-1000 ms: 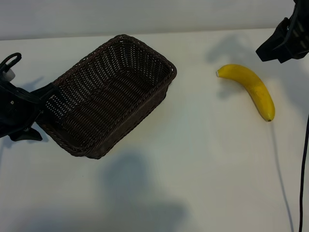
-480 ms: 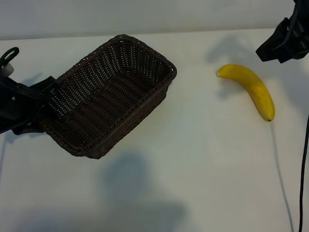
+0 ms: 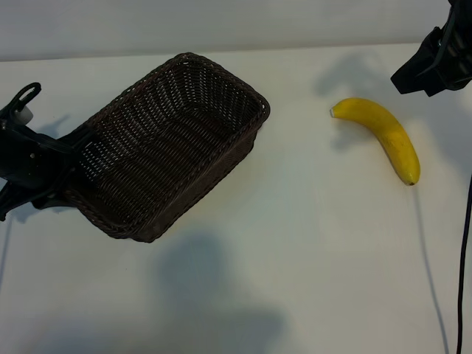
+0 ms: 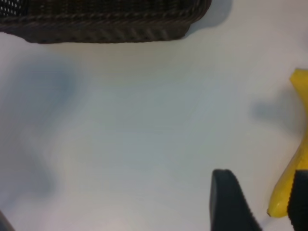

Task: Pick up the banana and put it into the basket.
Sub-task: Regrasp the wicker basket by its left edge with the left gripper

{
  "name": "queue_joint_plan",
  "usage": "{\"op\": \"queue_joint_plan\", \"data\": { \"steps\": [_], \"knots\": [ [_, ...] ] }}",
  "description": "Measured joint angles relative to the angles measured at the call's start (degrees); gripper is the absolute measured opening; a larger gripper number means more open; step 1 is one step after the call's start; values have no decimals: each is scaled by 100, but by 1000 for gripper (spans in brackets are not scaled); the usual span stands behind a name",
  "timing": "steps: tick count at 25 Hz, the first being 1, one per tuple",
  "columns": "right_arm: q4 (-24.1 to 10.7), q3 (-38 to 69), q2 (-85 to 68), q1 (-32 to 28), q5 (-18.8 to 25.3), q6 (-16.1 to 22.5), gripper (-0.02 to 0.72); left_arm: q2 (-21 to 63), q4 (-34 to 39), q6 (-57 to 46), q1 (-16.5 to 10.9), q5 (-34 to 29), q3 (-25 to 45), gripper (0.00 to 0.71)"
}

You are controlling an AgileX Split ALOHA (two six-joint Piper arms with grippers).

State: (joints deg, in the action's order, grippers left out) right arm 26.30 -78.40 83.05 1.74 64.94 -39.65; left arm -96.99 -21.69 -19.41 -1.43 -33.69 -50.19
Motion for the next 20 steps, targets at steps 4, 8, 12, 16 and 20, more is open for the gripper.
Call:
{"op": "queue_joint_plan", "data": {
  "steps": [4,8,12,16,20],
  "knots": [
    [0,0,0,0,0,0,335,-26,-205,365,-6,78,5,157],
    [0,0,0,0,0,0,335,-38,-279,574,0,-49,5,157],
    [0,0,0,0,0,0,335,-38,-334,596,0,-67,5,157],
    [0,0,0,0,4,0,331,-24,-453,633,0,-129,5,157],
    [0,0,0,0,4,0,320,67,-514,661,0,-330,-77,156]
  ]
}}
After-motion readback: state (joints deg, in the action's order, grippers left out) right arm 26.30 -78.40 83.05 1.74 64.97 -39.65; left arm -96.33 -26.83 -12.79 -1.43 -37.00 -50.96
